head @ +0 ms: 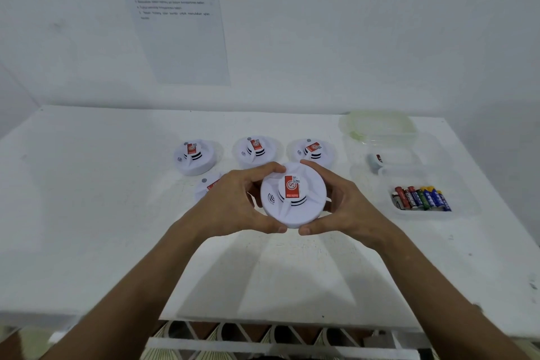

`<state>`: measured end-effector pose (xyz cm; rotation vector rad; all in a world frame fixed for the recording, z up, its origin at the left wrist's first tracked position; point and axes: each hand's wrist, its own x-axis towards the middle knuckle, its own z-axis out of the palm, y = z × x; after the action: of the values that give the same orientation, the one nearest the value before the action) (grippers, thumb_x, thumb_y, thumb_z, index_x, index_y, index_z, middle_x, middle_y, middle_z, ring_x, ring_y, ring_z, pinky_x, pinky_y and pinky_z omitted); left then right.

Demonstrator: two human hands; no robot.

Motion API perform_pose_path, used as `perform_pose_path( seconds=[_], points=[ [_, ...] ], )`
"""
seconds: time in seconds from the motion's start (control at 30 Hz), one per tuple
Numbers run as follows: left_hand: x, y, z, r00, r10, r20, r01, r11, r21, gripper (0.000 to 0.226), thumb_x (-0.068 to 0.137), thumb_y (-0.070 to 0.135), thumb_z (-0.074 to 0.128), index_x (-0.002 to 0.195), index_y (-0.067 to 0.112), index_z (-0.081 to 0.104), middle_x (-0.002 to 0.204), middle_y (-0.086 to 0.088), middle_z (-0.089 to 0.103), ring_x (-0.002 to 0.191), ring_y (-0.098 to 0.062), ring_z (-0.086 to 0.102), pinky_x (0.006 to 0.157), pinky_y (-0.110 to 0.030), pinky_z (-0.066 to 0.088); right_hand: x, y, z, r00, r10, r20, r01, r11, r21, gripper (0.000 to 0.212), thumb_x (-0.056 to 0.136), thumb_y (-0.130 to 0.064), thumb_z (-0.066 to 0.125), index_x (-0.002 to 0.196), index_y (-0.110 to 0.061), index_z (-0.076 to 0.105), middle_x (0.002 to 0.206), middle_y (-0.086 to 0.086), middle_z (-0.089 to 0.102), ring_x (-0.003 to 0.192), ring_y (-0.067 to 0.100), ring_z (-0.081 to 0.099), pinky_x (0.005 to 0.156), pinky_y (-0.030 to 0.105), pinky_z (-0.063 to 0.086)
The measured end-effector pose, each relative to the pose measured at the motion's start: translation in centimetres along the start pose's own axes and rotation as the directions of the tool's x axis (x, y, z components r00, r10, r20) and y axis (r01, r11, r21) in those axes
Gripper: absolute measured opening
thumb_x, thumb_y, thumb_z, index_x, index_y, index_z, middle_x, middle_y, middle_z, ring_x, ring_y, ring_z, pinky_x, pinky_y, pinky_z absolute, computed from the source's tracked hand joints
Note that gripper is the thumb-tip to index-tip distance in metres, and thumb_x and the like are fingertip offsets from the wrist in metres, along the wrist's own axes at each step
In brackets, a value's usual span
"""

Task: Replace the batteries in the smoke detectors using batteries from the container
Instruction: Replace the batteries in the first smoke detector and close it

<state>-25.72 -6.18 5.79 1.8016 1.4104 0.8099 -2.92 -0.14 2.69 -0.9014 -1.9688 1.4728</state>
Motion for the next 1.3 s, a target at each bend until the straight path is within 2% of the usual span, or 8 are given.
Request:
perform_pose_path(
  seconds=[0.2,0.4,0.53,0.73,0.87,0.93,1.1,1.3],
  points=[
    [0.0,-0.6,-0.2,0.999,-0.009,-0.036,0.009,1.000,-0.006,0.082,0.056,0.027,0.093,0.128,0.038,0.053,0.097,0.017,0.068,0.072,-0.003,0.057,0.068,-0.015,0.048,0.6,-0.3,-0.1,1.000,-0.003,0.013,0.004,0.999,-0.032,0.099,0.061,-0.002,0.092,0.143,-0.033,0.046,0.133,-0.009,0.061,0.123,0.018,0.056,0.097,0.050,0.054],
    [0.6,-0.8,-0.2,1.000,-0.008,-0.025,0.008,1.000,0.001,0.084,0.057,0.030,0.092,0.131,0.035,0.053,0.099,0.018,0.068,0.077,-0.004,0.060,0.068,-0.014,0.048,1.0,-0.3,-0.5,1.000,0.000,0.008,0.000,0.999,-0.042,0.098,0.061,-0.003,0.092,0.143,-0.033,0.046,0.133,-0.010,0.062,0.122,0.017,0.057,0.097,0.047,0.055],
    [1.1,-0.9,0.2,1.000,-0.003,-0.023,0.004,1.000,0.014,0.082,0.060,0.031,0.091,0.131,0.039,0.049,0.106,0.021,0.065,0.085,-0.002,0.060,0.069,-0.014,0.049,1.0,0.1,-0.9,1.000,0.009,-0.014,-0.009,0.999,-0.041,0.100,0.061,-0.007,0.093,0.144,-0.031,0.044,0.134,-0.009,0.061,0.123,0.019,0.057,0.096,0.050,0.055],
    [1.7,-1.2,0.6,0.997,-0.045,-0.058,0.041,0.998,-0.057,0.106,0.054,0.042,0.089,0.145,0.041,0.033,0.115,0.020,0.063,0.093,-0.002,0.061,0.073,-0.020,0.053,0.9,0.3,-1.3,0.999,-0.002,-0.054,0.001,0.999,-0.036,0.098,0.059,-0.016,0.093,0.143,-0.033,0.045,0.135,-0.006,0.060,0.122,0.023,0.057,0.092,0.054,0.055],
    [1.8,-1.3,0.8,0.999,-0.020,-0.026,0.020,1.000,-0.012,0.089,0.060,0.039,0.089,0.137,0.041,0.045,0.112,0.021,0.065,0.095,-0.004,0.062,0.073,-0.023,0.055,0.8,0.5,-1.6,0.999,-0.004,-0.047,0.002,0.999,-0.041,0.099,0.060,-0.011,0.093,0.143,-0.032,0.045,0.134,-0.006,0.060,0.121,0.023,0.059,0.093,0.054,0.055],
    [1.8,-1.1,0.8,1.000,-0.013,-0.023,0.013,1.000,-0.017,0.082,0.063,0.035,0.089,0.134,0.044,0.048,0.109,0.021,0.066,0.094,-0.006,0.062,0.071,-0.022,0.055,0.8,0.6,-1.6,0.999,-0.006,-0.049,0.003,0.999,-0.045,0.099,0.060,-0.009,0.094,0.143,-0.032,0.045,0.134,-0.006,0.060,0.120,0.023,0.059,0.093,0.054,0.055],
    [1.9,-1.2,0.9,1.000,0.010,-0.004,-0.010,0.999,-0.040,0.083,0.066,0.032,0.088,0.135,0.047,0.044,0.107,0.019,0.067,0.085,-0.011,0.063,0.068,-0.020,0.054,0.8,0.8,-1.6,0.999,-0.005,-0.054,0.003,0.999,-0.050,0.100,0.059,-0.010,0.094,0.143,-0.032,0.045,0.134,-0.006,0.060,0.119,0.022,0.060,0.092,0.052,0.056],
    [1.7,-1.1,0.9,1.000,0.019,0.012,-0.018,0.998,-0.061,0.082,0.068,0.025,0.087,0.136,0.043,0.045,0.097,0.019,0.068,0.069,-0.007,0.057,0.064,-0.016,0.050,0.8,1.0,-1.3,0.999,0.000,-0.054,-0.003,0.998,-0.057,0.098,0.061,-0.013,0.093,0.144,-0.029,0.043,0.136,-0.008,0.059,0.121,0.021,0.058,0.093,0.048,0.057]
  ],
)
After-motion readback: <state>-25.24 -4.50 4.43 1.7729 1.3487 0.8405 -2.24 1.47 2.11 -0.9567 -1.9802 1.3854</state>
